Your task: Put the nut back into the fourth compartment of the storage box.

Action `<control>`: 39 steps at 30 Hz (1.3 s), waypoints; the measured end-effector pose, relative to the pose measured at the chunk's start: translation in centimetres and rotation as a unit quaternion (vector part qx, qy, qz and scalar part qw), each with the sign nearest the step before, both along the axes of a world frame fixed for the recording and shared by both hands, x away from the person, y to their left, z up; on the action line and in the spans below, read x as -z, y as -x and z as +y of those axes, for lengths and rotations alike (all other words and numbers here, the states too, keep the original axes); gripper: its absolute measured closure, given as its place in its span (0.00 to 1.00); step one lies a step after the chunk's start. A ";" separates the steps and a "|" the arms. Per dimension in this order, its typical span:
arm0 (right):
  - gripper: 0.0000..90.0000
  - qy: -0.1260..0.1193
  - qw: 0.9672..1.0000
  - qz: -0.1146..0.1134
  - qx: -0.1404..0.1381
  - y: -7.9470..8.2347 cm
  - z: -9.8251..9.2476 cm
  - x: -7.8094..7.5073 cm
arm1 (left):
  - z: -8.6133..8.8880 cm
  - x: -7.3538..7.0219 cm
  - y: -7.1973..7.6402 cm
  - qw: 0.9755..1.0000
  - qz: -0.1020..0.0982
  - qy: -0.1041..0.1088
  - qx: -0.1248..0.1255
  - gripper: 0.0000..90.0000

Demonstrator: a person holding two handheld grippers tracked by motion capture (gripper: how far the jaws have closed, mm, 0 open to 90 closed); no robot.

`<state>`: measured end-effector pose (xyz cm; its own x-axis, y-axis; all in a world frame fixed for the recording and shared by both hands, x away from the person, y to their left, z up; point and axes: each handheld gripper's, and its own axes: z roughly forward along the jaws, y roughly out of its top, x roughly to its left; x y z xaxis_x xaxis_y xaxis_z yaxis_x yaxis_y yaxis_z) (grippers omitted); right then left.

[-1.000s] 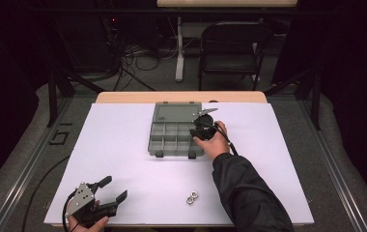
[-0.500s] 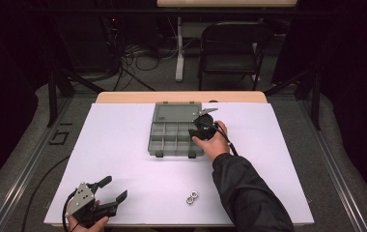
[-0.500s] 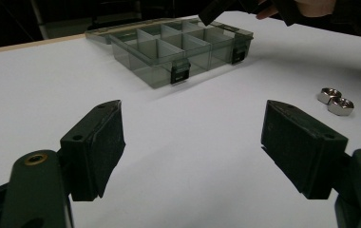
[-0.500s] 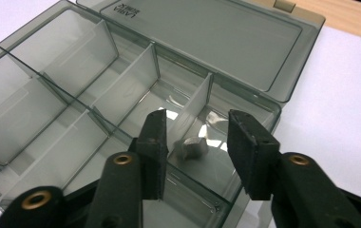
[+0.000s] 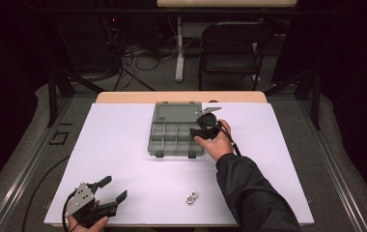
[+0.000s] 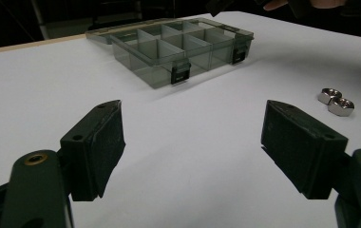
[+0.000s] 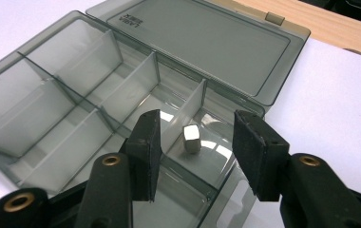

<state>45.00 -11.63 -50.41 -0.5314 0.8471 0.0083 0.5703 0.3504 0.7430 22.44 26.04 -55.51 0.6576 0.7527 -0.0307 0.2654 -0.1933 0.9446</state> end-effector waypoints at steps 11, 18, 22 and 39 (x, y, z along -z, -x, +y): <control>0.57 -0.009 1.000 -0.009 -0.027 2.4 -0.9 -1.6 | -0.1 0.0 0.0 1.000 0.000 -0.001 0.000 0.25; 0.55 -0.016 0.998 -0.022 -0.049 4.5 -1.5 -2.1 | 0.0 0.0 0.0 1.000 0.000 -0.001 0.000 0.25; 0.53 -0.025 0.997 -0.033 -0.060 6.0 -1.8 -2.4 | 0.0 0.0 0.0 1.000 -0.002 -0.002 -0.001 0.25; 0.51 -0.041 0.992 -0.068 -0.098 12.2 -3.2 -2.0 | -0.1 0.0 0.0 1.000 0.000 -0.002 -0.002 0.25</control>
<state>32.81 -14.85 -48.42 -0.6864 0.7272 -0.0104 0.3898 0.3799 0.8389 22.40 25.94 -55.52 0.6543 0.7557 -0.0284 0.2666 -0.1953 0.9438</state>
